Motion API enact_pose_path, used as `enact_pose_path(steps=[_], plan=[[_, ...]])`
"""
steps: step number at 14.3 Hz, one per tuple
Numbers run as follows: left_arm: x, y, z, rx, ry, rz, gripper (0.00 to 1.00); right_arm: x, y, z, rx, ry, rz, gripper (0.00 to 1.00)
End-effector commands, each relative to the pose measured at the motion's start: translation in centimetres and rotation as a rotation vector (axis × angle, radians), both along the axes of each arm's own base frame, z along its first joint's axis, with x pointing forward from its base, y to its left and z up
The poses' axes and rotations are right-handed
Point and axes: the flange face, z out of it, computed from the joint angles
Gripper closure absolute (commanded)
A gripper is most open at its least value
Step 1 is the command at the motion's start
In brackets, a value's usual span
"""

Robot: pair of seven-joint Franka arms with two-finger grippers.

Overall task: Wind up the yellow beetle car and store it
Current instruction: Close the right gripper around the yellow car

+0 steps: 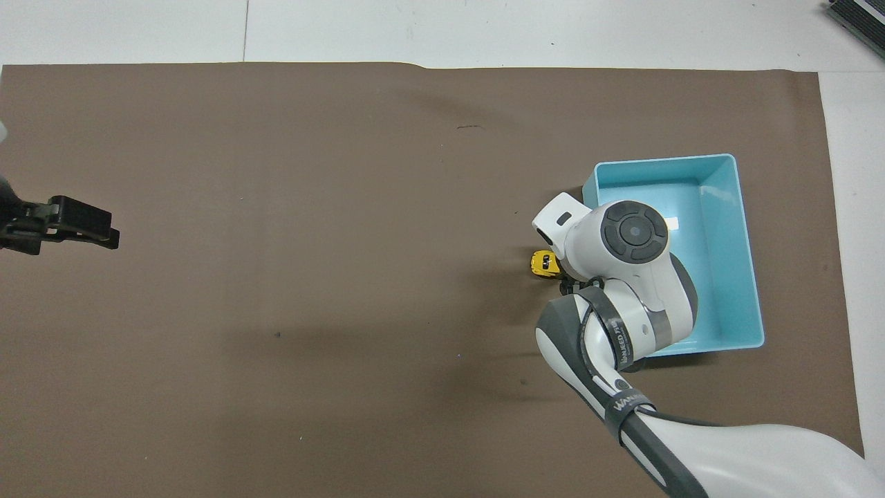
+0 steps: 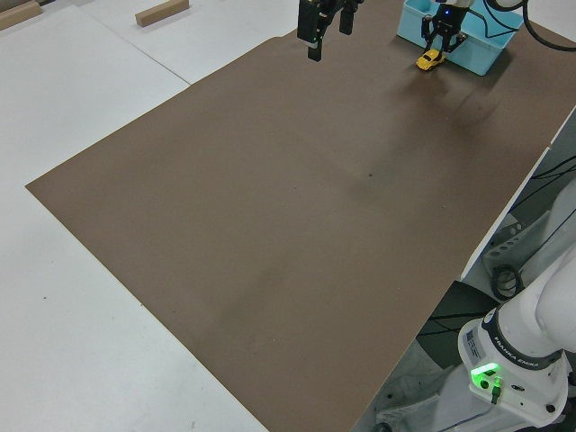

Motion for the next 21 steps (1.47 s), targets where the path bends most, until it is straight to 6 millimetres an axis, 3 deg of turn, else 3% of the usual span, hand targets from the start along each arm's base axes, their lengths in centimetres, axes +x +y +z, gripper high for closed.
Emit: enact_pose_path(steps=[1,9,16,21], plan=[[-0.8,0.3,0.2,0.003,0.009,0.008,0.0,0.1,0.1,-0.1,-0.008,-0.017,0.043,0.9],[-0.8,0.3,0.2,0.003,0.009,0.008,0.0,1.4,1.5,3.0,0.002,-0.04,0.045,0.93],[-0.8,0.2,0.2,0.003,0.009,0.006,0.0,2.3,3.4,8.9,0.011,-0.012,0.025,0.93],[-0.8,0.3,0.2,0.003,0.009,0.008,0.0,2.4,1.5,13.6,-0.001,0.006,0.003,0.93]])
